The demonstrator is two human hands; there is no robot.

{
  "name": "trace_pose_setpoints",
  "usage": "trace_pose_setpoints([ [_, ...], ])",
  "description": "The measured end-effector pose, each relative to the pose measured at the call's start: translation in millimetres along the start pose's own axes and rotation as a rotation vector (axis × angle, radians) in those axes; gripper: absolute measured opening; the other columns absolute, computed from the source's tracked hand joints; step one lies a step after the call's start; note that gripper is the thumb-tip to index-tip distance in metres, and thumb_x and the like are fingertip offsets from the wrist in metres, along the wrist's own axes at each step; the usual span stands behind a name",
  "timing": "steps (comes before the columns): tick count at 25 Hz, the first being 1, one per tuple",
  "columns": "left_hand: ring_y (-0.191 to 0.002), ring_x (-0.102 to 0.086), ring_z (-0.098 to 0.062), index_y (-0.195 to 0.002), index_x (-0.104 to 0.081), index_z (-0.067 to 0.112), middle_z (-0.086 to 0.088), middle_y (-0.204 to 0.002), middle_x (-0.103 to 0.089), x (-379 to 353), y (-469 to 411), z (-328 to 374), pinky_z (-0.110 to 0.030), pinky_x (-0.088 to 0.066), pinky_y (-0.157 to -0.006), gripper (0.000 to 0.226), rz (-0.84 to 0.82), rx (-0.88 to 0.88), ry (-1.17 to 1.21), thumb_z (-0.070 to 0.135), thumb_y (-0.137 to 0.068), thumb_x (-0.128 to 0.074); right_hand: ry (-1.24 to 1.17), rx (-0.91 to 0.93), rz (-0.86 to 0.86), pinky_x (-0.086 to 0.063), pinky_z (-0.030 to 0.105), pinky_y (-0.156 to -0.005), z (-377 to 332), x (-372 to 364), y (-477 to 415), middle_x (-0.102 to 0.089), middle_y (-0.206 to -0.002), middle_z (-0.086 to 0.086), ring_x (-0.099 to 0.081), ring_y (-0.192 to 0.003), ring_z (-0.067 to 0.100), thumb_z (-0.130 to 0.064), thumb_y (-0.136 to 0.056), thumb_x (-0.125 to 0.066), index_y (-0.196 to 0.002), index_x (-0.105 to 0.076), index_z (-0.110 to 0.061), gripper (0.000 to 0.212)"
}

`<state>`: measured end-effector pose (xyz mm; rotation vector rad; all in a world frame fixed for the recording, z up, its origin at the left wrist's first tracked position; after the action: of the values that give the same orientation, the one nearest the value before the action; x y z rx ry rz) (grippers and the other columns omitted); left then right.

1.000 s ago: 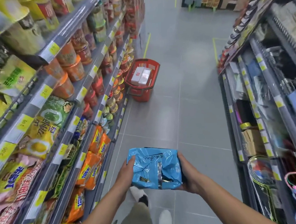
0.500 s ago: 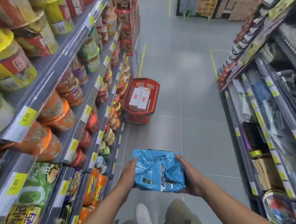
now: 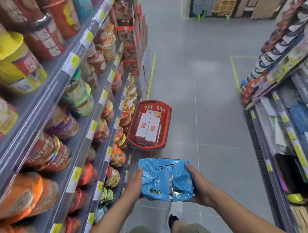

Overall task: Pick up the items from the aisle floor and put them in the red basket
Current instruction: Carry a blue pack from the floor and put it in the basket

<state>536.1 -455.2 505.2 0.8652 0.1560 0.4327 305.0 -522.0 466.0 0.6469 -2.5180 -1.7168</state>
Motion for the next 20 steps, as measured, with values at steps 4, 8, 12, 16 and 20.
trace_pose_setpoints([
  [4,-0.082,-0.076,-0.021,-0.124,-0.058,0.021,-0.007,-0.103,-0.076,-5,-58,66,-0.03,-0.057,-0.059,0.022,-0.008,-0.009,-0.058,0.026,-0.108,-0.044,0.046,-0.004,-0.022,-0.058,0.052,-0.097,-94,-8,-34,-0.076,-0.121,0.008,-0.073,-0.112,0.031,-0.084,-0.081,-0.056,-0.128,-0.07,-0.025,0.077],
  [8,-0.078,-0.074,-0.011,-0.117,-0.06,0.02,-0.002,-0.099,-0.075,-1,-116,119,-0.023,-0.053,-0.057,0.019,0.012,-0.054,-0.109,0.02,-0.108,-0.043,0.122,-0.017,-0.029,-0.058,0.053,-0.099,-169,-21,-70,-0.076,-0.12,0.01,-0.074,-0.109,0.031,-0.059,-0.086,-0.069,-0.132,-0.063,-0.019,0.061],
  [12,-0.084,-0.074,-0.017,-0.118,-0.062,0.019,-0.004,-0.101,-0.075,6,-192,171,-0.03,-0.055,-0.064,0.02,0.014,-0.035,-0.152,0.021,-0.107,-0.046,0.13,-0.017,0.071,-0.06,0.053,-0.095,-243,-29,-108,-0.08,-0.106,0.008,-0.076,-0.102,0.03,-0.044,-0.095,-0.06,-0.125,-0.065,-0.017,0.041],
  [16,-0.09,-0.073,-0.018,-0.117,-0.067,0.024,-0.002,-0.105,-0.074,3,-261,223,-0.041,-0.061,-0.077,0.026,0.035,-0.071,-0.239,0.031,-0.098,-0.051,0.102,0.001,0.16,-0.065,0.041,-0.075,-313,-25,-145,-0.081,-0.093,0.003,-0.076,-0.09,0.025,-0.037,-0.096,-0.062,-0.116,-0.069,-0.017,0.028],
  [20,-0.091,-0.072,-0.018,-0.117,-0.065,0.028,-0.006,-0.115,-0.066,-2,-326,252,-0.035,-0.062,-0.072,0.024,0.087,0.004,-0.312,0.03,-0.099,-0.05,0.083,-0.048,0.222,-0.064,0.038,-0.072,-365,-14,-197,-0.079,-0.105,0.006,-0.076,-0.093,0.024,-0.035,-0.092,-0.066,-0.116,-0.067,-0.018,0.029],
])
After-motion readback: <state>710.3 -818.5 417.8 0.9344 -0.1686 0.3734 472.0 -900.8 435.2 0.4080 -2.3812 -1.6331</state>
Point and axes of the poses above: each hand's wrist, its own y-axis away from the middle knuckle, its own x-axis out of the back of the hand, z = x × y, the point moved 9 cm from there along -y, towards the middle knuckle
